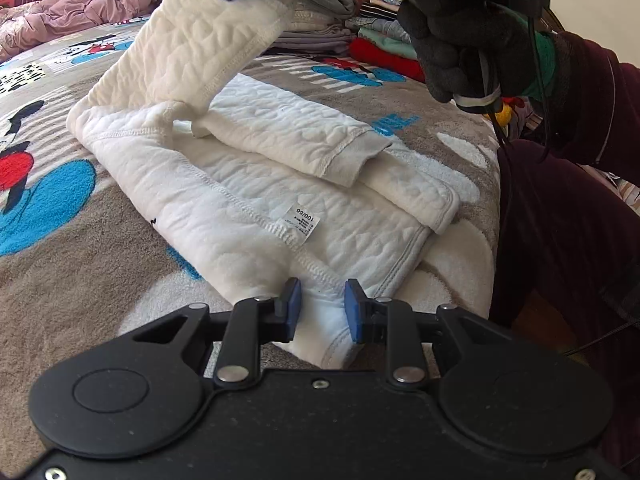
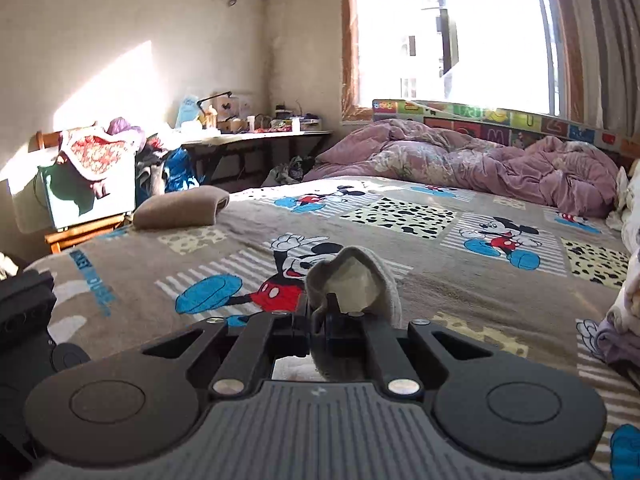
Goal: Fold clothes
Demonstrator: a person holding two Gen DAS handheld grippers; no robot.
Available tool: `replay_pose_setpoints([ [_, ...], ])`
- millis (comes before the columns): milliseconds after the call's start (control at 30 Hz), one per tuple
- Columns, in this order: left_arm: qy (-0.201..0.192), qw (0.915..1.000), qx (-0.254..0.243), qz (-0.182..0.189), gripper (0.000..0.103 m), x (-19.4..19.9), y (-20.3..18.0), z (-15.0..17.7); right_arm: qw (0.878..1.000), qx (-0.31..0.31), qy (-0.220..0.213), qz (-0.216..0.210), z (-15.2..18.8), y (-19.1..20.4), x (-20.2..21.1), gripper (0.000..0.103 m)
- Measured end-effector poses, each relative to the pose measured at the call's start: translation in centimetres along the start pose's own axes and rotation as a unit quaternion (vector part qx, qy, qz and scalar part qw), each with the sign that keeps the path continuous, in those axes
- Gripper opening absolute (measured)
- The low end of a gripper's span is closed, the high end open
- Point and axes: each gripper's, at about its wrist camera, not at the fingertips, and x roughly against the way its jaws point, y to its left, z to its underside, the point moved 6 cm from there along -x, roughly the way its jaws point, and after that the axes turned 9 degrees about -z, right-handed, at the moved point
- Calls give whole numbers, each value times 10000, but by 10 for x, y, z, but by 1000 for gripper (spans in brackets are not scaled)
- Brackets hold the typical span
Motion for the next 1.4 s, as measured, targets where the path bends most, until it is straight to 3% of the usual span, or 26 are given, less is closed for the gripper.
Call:
replay_pose_setpoints([
  [100, -4, 10000, 39, 14, 24, 0, 0, 0, 9931, 1019, 552, -175, 13, 43, -15, 8],
  [267, -28, 10000, 63, 52, 24, 2, 1, 1, 9475, 2778, 1563, -262, 46, 112, -36, 8],
  [367, -71, 9999, 24, 128, 24, 7, 2, 1, 9276, 3119, 2041, -255, 61, 123, -46, 8],
  [467, -289, 9994, -105, 185, 24, 33, 16, 0, 9268, 3083, 2132, -219, 63, 127, -46, 8],
  [533, -619, 9979, 181, 98, 24, 52, 39, -5, 9282, 3067, 2104, -151, 60, 127, -44, 8],
  [567, -840, 9947, 588, 10, 24, 58, 58, -11, 9284, 3069, 2093, -120, 58, 126, -43, 8],
  [667, -1318, 9762, 1721, -119, 24, 57, 103, -31, 9261, 3186, 2018, -16, 51, 126, -40, 8],
  [767, -1371, 9514, 2752, -146, 24, 34, 136, -48, 9218, 3357, 1934, 96, 41, 126, -35, 8],
  [933, -1303, 9017, 4086, 552, 24, 1, 175, -62, 8925, 4020, 2040, 164, 38, 132, -29, 8],
  [1000, -1208, 8976, 4194, 623, 24, -11, 179, -67, 8802, 4243, 2124, 87, 43, 138, -27, 8],
  [1100, -957, 8964, 4312, 370, 24, -33, 187, -72, 8632, 4527, 2236, -71, 53, 147, -26, 8],
  [1167, -955, 8911, 4425, 319, 23, -42, 193, -74, 8438, 4797, 2402, -147, 68, 154, -30, 8],
  [1200, -997, 8903, 4433, 288, 17, -45, 195, -75, 8403, 4828, 2462, -129, 72, 153, -30, 7],
  [1233, -1062, 8893, 4439, 280, 6, -47, 196, -76, 8367, 4859, 2523, -112, 76, 153, -31, 7],
  [1300, -1255, 8833, 4502, 365, 6, -50, 199, -78, 8334, 4902, 2552, 16, 76, 151, -29, 7],
  [1400, -1528, 8637, 4761, 635, 6, -50, 203, -78, 8410, 4829, 2421, 312, 62, 148, -21, 7],
])
